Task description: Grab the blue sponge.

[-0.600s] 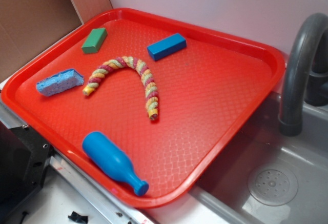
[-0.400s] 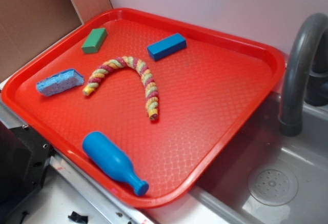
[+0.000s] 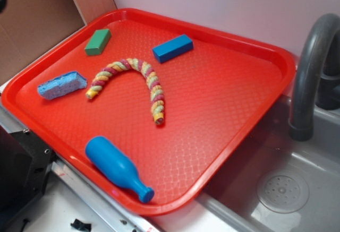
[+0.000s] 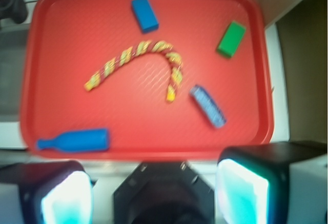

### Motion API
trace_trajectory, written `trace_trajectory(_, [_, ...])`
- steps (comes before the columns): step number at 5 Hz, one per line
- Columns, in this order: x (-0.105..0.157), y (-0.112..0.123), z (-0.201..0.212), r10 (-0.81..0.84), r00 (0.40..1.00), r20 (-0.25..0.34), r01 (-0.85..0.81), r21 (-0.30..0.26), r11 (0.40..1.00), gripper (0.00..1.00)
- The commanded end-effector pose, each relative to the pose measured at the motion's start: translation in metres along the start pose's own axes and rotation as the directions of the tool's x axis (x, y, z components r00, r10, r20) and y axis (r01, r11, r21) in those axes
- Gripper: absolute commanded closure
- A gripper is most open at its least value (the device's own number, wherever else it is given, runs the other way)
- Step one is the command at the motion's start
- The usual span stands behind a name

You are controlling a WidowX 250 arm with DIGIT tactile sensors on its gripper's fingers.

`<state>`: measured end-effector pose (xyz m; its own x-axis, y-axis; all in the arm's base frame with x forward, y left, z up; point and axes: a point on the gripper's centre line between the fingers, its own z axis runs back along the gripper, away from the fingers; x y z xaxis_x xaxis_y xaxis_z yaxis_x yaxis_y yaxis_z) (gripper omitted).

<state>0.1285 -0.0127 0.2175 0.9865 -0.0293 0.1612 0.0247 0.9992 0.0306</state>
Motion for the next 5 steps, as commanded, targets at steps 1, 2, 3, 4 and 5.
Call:
trace_trajectory(1, [0.017, 0.023, -0.036, -0.176, 0.981, 0.087, 0.169, 0.089, 0.982, 0.0])
trace_trajectory(2, [0.02, 0.04, -0.064, -0.206, 0.976, 0.075, 0.195, 0.133, 0.972, 0.0])
trace_trajectory(3, [0.02, 0.06, -0.092, -0.183, 0.982, 0.053, 0.172, 0.169, 0.97, 0.0])
trace_trajectory(4, [0.02, 0.069, -0.12, -0.159, 0.987, 0.01, 0.155, 0.183, 0.971, 0.0])
trace_trajectory(5, [0.018, 0.073, -0.145, -0.158, 0.987, -0.026, 0.16, 0.177, 0.971, 0.0])
